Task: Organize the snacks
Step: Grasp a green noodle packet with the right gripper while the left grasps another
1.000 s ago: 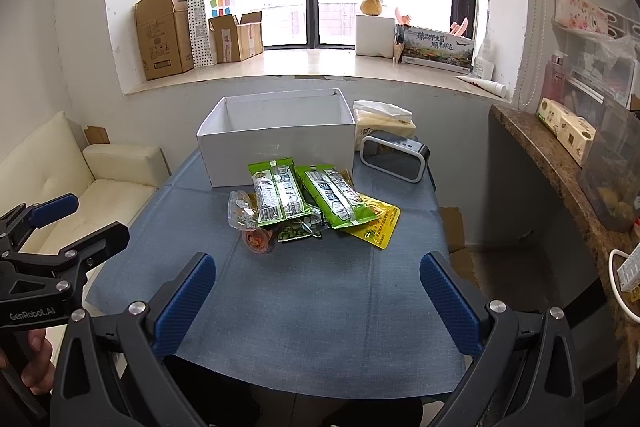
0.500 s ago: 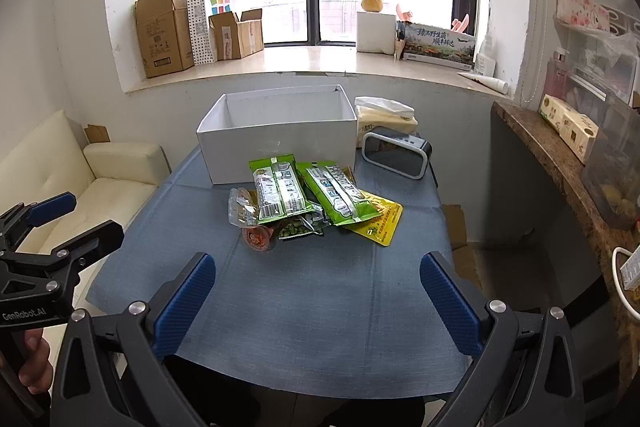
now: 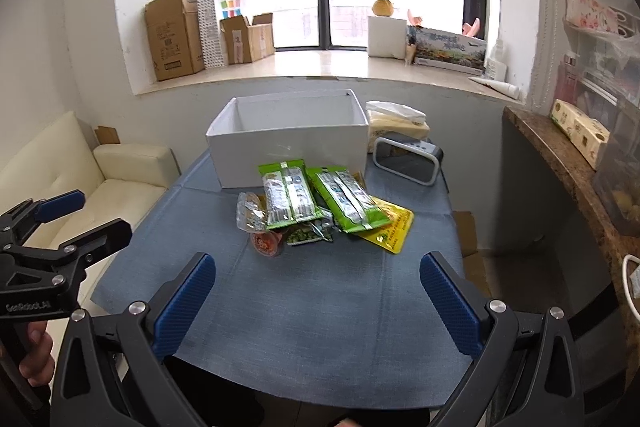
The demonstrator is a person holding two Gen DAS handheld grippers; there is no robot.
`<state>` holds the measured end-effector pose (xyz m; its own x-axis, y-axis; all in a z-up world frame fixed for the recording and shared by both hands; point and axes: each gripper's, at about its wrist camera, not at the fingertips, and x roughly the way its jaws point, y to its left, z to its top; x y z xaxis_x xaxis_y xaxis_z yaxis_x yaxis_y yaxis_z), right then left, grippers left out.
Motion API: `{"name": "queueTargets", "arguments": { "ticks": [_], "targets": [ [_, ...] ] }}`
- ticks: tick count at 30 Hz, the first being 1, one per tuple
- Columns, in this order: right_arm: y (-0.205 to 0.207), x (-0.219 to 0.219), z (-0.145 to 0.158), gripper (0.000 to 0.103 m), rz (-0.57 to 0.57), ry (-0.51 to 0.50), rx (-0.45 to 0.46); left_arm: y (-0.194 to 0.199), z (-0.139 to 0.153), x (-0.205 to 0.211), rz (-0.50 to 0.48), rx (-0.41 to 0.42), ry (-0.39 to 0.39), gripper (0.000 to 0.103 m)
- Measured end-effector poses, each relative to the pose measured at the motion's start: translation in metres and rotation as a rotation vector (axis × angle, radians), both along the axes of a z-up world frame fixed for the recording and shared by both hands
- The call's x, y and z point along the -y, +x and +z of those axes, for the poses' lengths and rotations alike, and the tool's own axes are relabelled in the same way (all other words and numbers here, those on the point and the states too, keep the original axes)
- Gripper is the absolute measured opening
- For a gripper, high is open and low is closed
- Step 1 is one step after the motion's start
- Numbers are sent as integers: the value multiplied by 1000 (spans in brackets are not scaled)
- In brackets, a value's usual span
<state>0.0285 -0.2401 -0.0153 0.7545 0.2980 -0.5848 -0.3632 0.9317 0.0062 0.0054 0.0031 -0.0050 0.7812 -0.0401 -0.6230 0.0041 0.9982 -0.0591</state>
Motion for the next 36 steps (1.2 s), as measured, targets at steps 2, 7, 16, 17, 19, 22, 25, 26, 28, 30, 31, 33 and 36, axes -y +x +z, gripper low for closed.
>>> {"name": "queueTargets", "arguments": {
  "ticks": [2, 7, 16, 17, 19, 22, 25, 26, 28, 30, 31, 33, 36],
  "targets": [
    [5, 0, -2, 103, 28, -19, 72, 1, -1, -1, 1, 10, -11, 103],
    [38, 9, -16, 103, 64, -32, 43, 7, -9, -12, 17, 39, -26, 103],
    [162, 3, -83, 103, 174, -84, -164, 30, -24, -8, 51, 13, 70, 103],
    [173, 3, -88, 103, 170, -79, -183, 31, -26, -6, 47, 4, 82, 103],
    [199, 4, -100, 103, 184, -25, -246, 37, -30, -3, 38, -14, 98, 103],
    [224, 0, -111, 103, 197, 5, -283, 42, -32, -3, 37, -21, 104, 103],
    [240, -4, -117, 103, 247, 20, -302, 50, -38, -5, 30, -39, 96, 103],
    [244, -7, -117, 103, 253, 10, -303, 53, -41, -5, 30, -50, 93, 103],
    [253, -11, -122, 103, 278, 11, -324, 58, -44, -5, 22, -65, 81, 103],
    [258, -13, -127, 103, 295, 19, -338, 63, -48, -4, 21, -77, 74, 103],
    [260, -16, -130, 103, 303, 17, -346, 65, -50, -3, 25, -81, 75, 103],
    [264, -22, -137, 101, 314, -12, -361, 71, -53, -3, 38, -86, 71, 103],
    [266, -32, -145, 69, 304, -54, -372, 81, -60, -7, 38, -113, 33, 103]
  ]
}}
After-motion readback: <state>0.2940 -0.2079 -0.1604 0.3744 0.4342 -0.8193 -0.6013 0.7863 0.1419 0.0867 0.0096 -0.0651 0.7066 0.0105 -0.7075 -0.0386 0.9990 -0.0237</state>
